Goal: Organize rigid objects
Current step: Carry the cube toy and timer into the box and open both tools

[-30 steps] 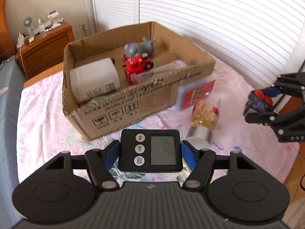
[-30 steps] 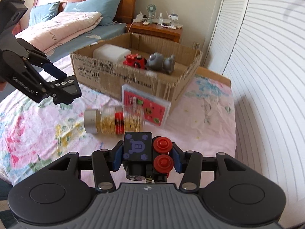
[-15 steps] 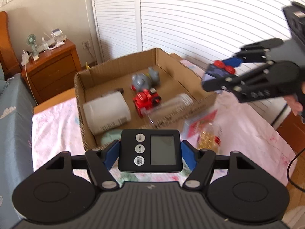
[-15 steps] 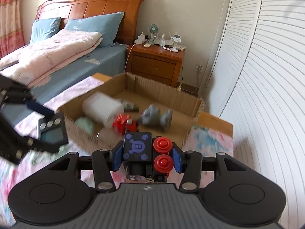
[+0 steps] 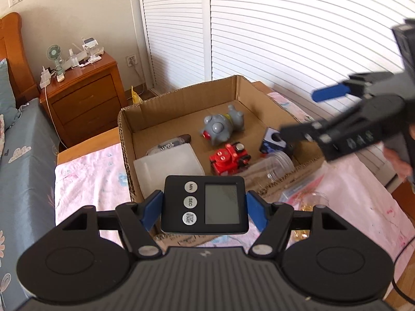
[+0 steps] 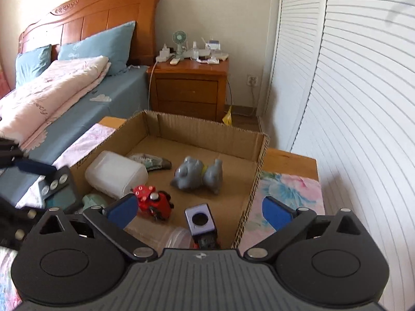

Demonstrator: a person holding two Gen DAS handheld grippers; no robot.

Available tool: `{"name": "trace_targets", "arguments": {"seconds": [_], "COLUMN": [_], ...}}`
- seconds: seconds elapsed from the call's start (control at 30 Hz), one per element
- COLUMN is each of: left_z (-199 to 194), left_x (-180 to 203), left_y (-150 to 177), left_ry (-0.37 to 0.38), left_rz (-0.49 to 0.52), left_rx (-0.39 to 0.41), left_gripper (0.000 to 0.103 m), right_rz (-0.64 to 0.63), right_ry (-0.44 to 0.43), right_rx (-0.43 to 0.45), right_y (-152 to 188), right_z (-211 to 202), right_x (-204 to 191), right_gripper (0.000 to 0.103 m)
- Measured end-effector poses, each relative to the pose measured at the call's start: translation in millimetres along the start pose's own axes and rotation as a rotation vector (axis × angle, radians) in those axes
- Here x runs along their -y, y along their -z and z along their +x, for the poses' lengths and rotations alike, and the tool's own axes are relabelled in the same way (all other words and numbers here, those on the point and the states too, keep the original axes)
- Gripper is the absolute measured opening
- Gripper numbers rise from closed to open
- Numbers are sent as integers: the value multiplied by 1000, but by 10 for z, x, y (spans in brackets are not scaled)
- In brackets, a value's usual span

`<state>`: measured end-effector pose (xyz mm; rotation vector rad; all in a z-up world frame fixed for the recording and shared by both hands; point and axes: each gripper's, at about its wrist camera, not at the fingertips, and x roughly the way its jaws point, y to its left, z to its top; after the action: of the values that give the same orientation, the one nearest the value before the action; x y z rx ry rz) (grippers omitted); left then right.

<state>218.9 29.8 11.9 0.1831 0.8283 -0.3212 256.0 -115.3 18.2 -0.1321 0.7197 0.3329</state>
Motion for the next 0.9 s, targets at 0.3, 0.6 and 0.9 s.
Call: {"name": "trace_targets", "arguments": {"seconds": [0.3, 0.6, 0.9], "left_z": [161, 648, 910], "left_x": [-57, -243, -486], "left_y": [-300, -638, -735], "left_ry": [-18, -87, -162], "left_rz": [-16, -64, -142], "left_rx": [-2, -58, -85], "left_gripper": [69, 69, 83], "right_rz": [40, 54, 151], "right_ry": [10, 108, 113], "right_rx": [-57, -47, -24], "right_y": [123, 373, 551], "right_z": [-224, -513, -722], "right_x": [-117, -331, -315], "right_gripper": [103, 103, 103]}}
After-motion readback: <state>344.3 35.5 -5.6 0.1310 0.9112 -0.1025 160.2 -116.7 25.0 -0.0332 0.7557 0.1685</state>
